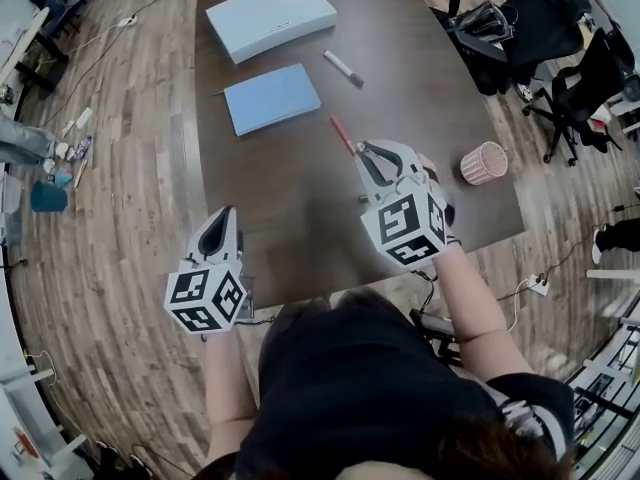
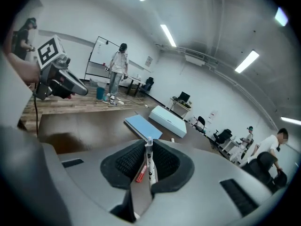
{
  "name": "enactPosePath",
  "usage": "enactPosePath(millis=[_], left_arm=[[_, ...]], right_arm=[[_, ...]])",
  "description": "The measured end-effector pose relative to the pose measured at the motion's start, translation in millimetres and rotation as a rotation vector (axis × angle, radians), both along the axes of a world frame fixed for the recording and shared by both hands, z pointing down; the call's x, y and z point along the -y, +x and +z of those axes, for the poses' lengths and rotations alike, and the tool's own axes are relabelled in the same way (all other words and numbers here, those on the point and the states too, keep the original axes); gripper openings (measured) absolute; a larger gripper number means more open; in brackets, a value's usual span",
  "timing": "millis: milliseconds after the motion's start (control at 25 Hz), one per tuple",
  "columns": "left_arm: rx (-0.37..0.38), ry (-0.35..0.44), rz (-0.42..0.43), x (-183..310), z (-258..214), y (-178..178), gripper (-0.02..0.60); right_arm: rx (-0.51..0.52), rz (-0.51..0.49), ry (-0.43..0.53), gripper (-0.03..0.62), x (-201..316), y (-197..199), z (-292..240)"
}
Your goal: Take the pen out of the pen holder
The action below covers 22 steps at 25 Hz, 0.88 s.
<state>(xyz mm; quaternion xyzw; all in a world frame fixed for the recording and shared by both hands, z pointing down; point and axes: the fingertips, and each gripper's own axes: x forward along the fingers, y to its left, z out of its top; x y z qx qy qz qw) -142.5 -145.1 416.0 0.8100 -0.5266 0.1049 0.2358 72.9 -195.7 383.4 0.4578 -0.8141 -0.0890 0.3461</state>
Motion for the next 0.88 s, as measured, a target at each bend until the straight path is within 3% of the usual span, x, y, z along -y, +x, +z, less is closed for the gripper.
enactPosePath(millis=[240,560,880], left_arm=[[0.011,-0.022,-0.055,-7.3,7.0,-22.2,0.029],[0.015,-0.065,-0.110,-17.1,21.6,-40.4,0.029],[0.022,-0.119,-0.113,-25.2,42.3,-40.5,0.029]], right_arm=[[-0.106,-0.165,-0.029,0.072,-3.0,-55.1,33.1],[-0.221,-0.333,-0.092,0.072,-15.4,-97.5,81.6],[-0.248,-0.450,-0.166,0.072,-34.1,-120.8,127.8]])
